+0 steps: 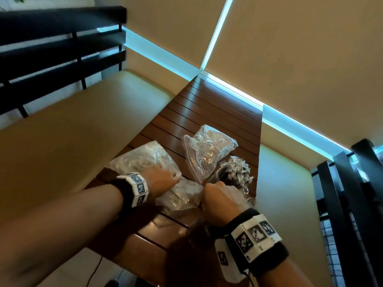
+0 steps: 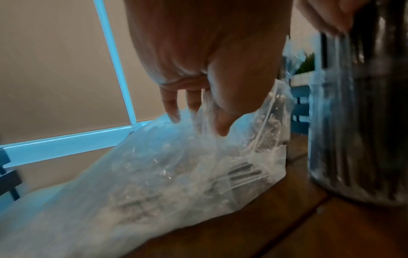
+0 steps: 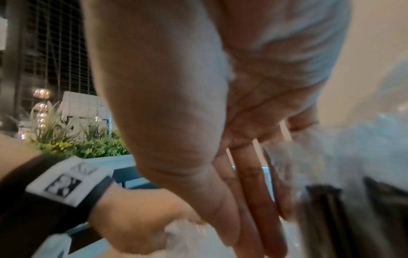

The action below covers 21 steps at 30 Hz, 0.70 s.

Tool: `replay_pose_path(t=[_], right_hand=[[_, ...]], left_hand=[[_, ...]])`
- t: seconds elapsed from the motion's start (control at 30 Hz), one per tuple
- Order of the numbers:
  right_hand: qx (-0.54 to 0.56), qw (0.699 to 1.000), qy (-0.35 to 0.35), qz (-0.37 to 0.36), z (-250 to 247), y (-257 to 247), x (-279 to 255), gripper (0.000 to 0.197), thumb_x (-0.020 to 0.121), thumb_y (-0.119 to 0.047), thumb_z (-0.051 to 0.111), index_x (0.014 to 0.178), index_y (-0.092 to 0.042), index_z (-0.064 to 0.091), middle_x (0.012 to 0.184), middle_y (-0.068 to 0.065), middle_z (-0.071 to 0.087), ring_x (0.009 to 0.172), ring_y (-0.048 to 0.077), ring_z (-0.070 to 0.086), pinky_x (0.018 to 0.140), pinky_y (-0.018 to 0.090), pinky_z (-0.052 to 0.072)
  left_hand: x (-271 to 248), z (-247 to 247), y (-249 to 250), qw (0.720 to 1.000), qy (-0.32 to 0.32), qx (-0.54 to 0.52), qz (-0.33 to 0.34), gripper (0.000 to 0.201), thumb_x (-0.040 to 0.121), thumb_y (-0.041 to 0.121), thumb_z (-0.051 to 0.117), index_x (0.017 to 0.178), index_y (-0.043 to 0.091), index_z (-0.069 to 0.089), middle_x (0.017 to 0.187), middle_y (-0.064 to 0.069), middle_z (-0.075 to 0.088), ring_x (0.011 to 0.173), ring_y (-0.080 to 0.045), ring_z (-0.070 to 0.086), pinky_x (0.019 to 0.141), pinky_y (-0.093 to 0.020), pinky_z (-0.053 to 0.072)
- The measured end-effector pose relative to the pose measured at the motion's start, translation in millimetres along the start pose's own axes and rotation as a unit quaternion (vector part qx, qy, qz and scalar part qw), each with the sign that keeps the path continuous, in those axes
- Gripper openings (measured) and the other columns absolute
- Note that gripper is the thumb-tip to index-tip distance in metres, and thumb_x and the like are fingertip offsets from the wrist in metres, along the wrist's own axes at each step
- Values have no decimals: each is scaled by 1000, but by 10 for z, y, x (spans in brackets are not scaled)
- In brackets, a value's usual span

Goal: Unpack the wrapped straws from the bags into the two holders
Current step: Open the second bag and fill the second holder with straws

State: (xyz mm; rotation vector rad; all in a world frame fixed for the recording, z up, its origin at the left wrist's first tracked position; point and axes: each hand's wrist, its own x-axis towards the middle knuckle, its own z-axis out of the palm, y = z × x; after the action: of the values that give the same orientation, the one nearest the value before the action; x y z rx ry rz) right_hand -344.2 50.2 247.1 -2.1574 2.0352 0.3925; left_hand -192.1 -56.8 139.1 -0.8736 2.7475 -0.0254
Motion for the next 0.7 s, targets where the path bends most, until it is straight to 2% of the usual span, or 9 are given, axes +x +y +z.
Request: replay_pose_path(t=[0.07,0.13,0.23,0.3,0.43,0.53,0.6,0.63,0.7], right_hand=[[-13,1000,19,-16,-24,-48,22,11,92,-17,54,89,-17,64,95,4,68,94,26,66,87,35,45],[0,999,42,-14,-44,-122,116,14,92,-12,54,91,-13,68,94,6,69,92,27,67,83,33,48],[64,996,61,7,3,-210,334,17,88,-7,53,89,-10,70,92,9,71,86,27,67,69,25,45],[99,992,68,25,61,-234,463,21,86,-3,51,91,-9,70,98,11,70,93,29,66,71,27,42],[149,986,32,59,77,-353,582,26,93,-5,49,111,-4,68,116,15,68,109,30,63,90,33,47],[125,985,-94,73,33,-401,564,35,105,-15,40,135,-5,54,133,13,57,123,25,54,99,26,40],[143,968,-188,88,-40,-461,495,25,107,-19,40,121,-25,59,104,1,55,94,12,52,77,12,37],[175,960,-186,111,-90,-586,506,20,106,-21,41,106,-35,55,88,-7,45,77,4,42,67,12,32],[219,963,-25,153,-130,-839,558,14,104,-18,41,104,-27,52,78,-5,32,69,7,31,68,14,32]], left_hand=[[-21,-122,-169,998,50,-46,-5,34,86,17,63,116,18,48,111,-2,57,99,-26,62,80,-35,46],[-52,-248,-323,992,83,-94,1,32,86,9,59,112,21,45,109,0,56,96,-25,62,73,-28,39],[-124,-418,-444,984,115,-133,41,38,82,7,60,107,26,37,102,2,53,88,-25,62,71,-38,51],[-177,-498,-454,982,113,-142,57,34,84,2,58,108,20,41,103,0,52,85,-25,59,66,-37,46],[-318,-607,-457,969,189,-108,114,28,88,2,59,104,17,43,97,0,51,77,-21,57,58,-31,39],[-416,-688,-483,949,258,-63,172,31,83,-2,63,98,16,42,93,-4,53,69,-23,58,52,-34,49],[-459,-791,-482,927,304,-35,219,36,79,-7,64,95,14,40,91,-7,54,66,-24,59,51,-35,51],[-474,-839,-482,916,324,-21,236,38,77,-9,64,95,13,39,91,-9,55,65,-24,58,51,-35,51],[-509,-950,-479,900,358,-12,249,37,75,-9,65,95,11,42,90,-10,57,64,-23,57,53,-32,49]])
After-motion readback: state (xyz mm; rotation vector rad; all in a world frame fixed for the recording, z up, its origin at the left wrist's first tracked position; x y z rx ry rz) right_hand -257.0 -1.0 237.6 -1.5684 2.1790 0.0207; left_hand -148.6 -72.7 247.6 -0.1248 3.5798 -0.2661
